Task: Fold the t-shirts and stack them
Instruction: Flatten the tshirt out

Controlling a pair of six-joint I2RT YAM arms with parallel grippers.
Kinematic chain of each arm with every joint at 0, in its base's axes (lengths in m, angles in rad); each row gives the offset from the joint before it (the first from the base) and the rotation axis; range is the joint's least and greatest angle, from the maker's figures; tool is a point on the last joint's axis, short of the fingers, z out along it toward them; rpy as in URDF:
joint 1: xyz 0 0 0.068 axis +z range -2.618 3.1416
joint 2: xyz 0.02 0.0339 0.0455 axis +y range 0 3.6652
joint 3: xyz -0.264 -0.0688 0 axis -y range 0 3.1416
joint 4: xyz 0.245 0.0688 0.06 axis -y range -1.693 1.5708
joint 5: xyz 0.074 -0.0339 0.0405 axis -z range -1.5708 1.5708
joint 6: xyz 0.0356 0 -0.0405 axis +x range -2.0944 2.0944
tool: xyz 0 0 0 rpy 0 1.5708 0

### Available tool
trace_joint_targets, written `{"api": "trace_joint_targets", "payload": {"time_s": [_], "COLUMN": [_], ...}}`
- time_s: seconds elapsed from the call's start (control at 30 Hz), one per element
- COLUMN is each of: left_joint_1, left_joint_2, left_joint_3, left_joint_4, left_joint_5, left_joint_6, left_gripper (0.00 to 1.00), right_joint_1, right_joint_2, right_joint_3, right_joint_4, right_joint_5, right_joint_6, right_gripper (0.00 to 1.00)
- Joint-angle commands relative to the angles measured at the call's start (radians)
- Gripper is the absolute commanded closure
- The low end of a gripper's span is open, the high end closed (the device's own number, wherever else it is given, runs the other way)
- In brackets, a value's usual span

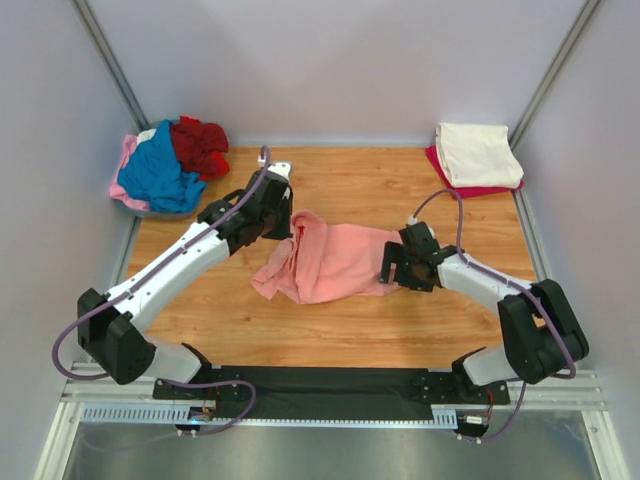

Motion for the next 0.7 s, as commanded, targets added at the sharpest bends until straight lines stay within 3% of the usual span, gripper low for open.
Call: {"api": "trace_joint_targets", "payload": {"time_s": [0.0, 0.03, 0.07, 0.1, 0.13, 0.2, 0.43, 0.67], "left_joint_1": [-0.004, -0.004, -0.003, -0.004, -0.003, -0.003, -0.001, 0.000], "left_joint_2": [-0.009, -0.016, -0.024, -0.039, -0.048, -0.073, -0.163, -0.246], "left_joint_3": [-0.016, -0.013, -0.007, 0.015, 0.029, 0.082, 0.312, 0.429], "left_joint_4": [-0.052, -0.056, -0.065, -0.091, -0.108, -0.165, -0.329, -0.418], "left_joint_5": [0.006, 0.005, -0.002, -0.015, -0.023, -0.066, -0.170, -0.184], "left_joint_6": [0.014, 0.017, 0.022, 0.032, 0.042, 0.077, 0.212, 0.252], "left_gripper": [1.00, 1.00, 1.00, 1.00, 1.00, 1.00, 1.00, 1.00], "right_joint_1": [-0.001, -0.001, 0.000, 0.000, -0.001, -0.001, -0.092, -0.230], "right_joint_2": [0.081, 0.090, 0.100, 0.116, 0.120, 0.111, -0.173, -0.380], "right_joint_3": [-0.008, 0.008, 0.018, 0.027, 0.050, 0.085, 0.320, 0.466], "right_joint_4": [0.108, 0.109, 0.122, 0.125, 0.126, 0.097, -0.183, -0.341], "right_joint_5": [-0.068, -0.072, -0.080, -0.094, -0.100, -0.088, 0.044, 0.043], "right_joint_6": [0.028, 0.028, 0.028, 0.025, 0.023, 0.011, -0.072, -0.124], "right_gripper": [0.13, 0.19, 0.46, 0.58, 0.82, 0.99, 1.00, 1.00]}}
